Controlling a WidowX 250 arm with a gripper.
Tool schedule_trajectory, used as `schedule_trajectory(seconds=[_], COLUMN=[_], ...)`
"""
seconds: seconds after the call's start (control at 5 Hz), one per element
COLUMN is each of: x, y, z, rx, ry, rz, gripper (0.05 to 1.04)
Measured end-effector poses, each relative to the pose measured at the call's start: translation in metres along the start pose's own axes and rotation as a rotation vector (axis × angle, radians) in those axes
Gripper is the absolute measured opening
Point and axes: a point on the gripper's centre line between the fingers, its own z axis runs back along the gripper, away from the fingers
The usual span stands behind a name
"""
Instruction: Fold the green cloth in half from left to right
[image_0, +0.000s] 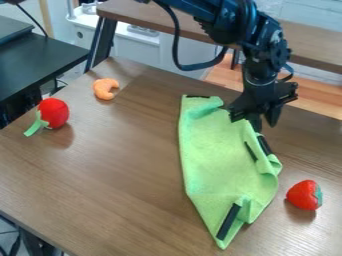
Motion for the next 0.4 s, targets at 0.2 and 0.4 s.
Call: schedule_trajectory(seconds=[0.2,0.4], x=[-0.001,0.000], y=[-0.007,-0.028], z=[-0.008,0.003], rx=[-0.020,-0.116], ry=[0.018,0.074], rz=[-0.049,-0.196], gripper=[0.762,0.995])
